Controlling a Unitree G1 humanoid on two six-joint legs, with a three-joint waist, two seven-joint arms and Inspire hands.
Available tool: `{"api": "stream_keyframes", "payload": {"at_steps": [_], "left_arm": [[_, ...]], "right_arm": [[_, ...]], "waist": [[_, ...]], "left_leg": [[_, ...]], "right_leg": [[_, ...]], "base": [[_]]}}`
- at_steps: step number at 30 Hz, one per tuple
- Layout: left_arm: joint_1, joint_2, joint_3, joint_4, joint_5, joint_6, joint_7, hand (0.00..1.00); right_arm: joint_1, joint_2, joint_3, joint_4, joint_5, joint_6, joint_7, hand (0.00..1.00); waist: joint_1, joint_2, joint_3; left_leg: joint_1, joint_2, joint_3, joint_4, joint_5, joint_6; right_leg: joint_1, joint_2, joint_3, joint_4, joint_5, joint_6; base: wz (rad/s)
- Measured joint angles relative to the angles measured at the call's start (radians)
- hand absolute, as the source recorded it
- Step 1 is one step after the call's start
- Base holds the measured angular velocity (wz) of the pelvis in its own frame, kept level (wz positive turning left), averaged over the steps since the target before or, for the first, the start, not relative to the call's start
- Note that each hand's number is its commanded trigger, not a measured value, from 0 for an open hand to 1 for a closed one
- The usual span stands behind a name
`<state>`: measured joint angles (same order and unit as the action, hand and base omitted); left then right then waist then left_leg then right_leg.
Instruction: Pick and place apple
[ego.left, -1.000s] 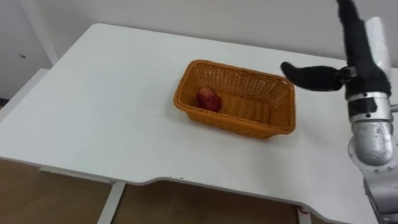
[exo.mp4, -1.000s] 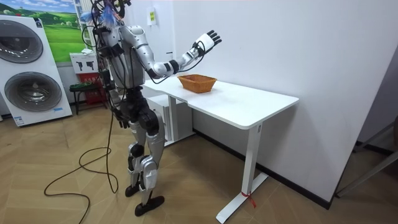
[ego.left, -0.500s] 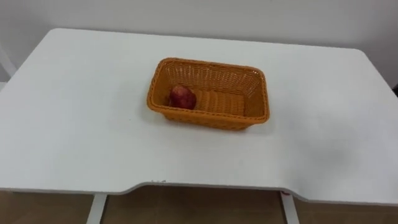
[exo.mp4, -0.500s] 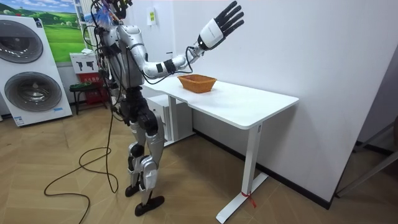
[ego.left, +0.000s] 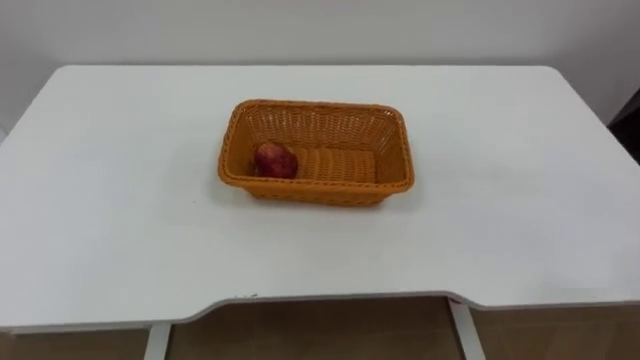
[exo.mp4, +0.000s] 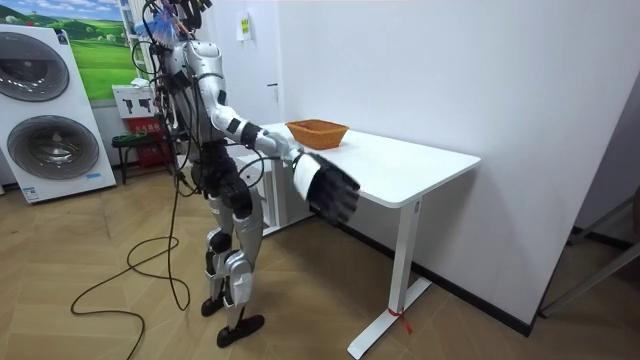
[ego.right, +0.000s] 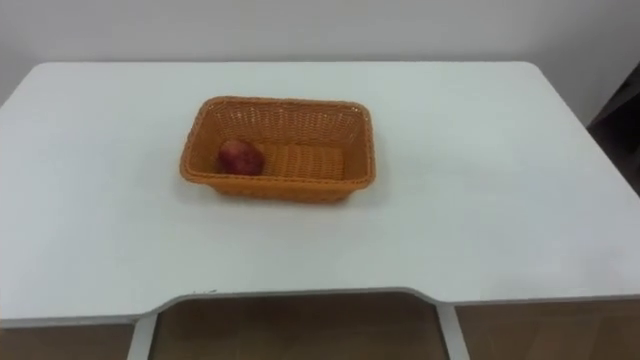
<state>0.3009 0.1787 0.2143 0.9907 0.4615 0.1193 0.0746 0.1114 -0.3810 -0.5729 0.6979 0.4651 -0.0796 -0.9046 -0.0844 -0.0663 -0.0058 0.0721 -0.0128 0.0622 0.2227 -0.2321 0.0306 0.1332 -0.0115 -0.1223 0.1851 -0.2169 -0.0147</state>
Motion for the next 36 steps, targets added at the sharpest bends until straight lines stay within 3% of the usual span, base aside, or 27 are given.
{"api": "stream_keyframes", "payload": {"at_steps": [3,5,8,10,13,16,26,36], "left_arm": [[-0.004,-0.002,0.0,-0.008,0.002,0.005,0.003,0.0],[-0.003,-0.01,0.001,-0.007,0.004,0.005,0.002,0.0],[0.001,-0.016,0.018,-0.009,0.004,0.005,0.002,0.0],[-0.001,-0.017,0.021,-0.009,0.006,0.005,0.002,0.0],[0.0,-0.018,0.021,-0.007,0.007,0.005,0.003,0.0],[-0.001,-0.031,0.021,0.001,0.006,0.005,0.003,0.0],[0.001,-0.052,-0.016,0.027,0.0,0.026,0.004,0.0],[-0.018,-0.054,-0.079,0.054,0.0,0.029,-0.002,0.0]], "right_arm": [[0.023,0.046,0.032,0.168,0.112,0.016,0.054,0.0],[0.03,0.104,0.038,0.272,0.179,0.04,0.102,0.0],[0.038,0.157,0.041,0.338,0.24,0.063,0.157,0.0],[0.052,0.17,0.066,0.373,0.233,0.067,0.201,0.0],[0.067,0.18,0.119,0.429,0.183,0.084,0.255,0.0],[0.087,0.19,0.202,0.443,0.091,0.103,0.297,0.0],[0.087,0.2,0.442,0.541,-0.224,0.157,0.482,0.0],[0.084,0.214,0.52,0.542,-0.486,0.169,0.568,0.0]], "waist": [[0.005,-0.002,-0.0002],[0.006,-0.001,0.0001],[0.007,0.003,0.0008],[0.009,0.006,0.0023],[0.014,0.013,0.0047],[0.042,0.022,0.0037],[0.066,0.041,0.0045],[0.091,0.047,0.006]], "left_leg": [[-0.001,-0.002,-0.002,0.001,0.0,0.0],[0.0,-0.003,-0.006,0.001,0.0,0.0],[0.0,-0.004,-0.004,0.004,0.0,0.0],[-0.001,-0.005,-0.006,0.005,0.0,0.0],[-0.002,-0.004,-0.001,0.004,0.0,0.0],[0.006,-0.001,0.017,-0.003,-0.001,0.001],[0.027,-0.001,0.014,-0.011,-0.001,0.0],[0.028,-0.002,0.012,-0.018,-0.001,0.0]], "right_leg": [[0.004,0.0,0.0,-0.007,0.0,0.0],[0.007,0.0,0.001,-0.015,0.0,0.0],[0.004,0.002,0.011,-0.014,0.0,0.0],[0.004,0.001,0.01,-0.014,0.0,0.001],[0.002,0.0,0.014,-0.015,0.0,0.001],[-0.01,0.003,0.035,-0.011,0.001,0.001],[0.009,0.003,0.033,-0.015,0.001,0.001],[0.009,0.003,0.036,-0.017,0.0,0.002]], "base": [[0.01],[0.02],[-0.03],[0.0],[-0.04],[-0.17],[-0.01],[0.0]]}}
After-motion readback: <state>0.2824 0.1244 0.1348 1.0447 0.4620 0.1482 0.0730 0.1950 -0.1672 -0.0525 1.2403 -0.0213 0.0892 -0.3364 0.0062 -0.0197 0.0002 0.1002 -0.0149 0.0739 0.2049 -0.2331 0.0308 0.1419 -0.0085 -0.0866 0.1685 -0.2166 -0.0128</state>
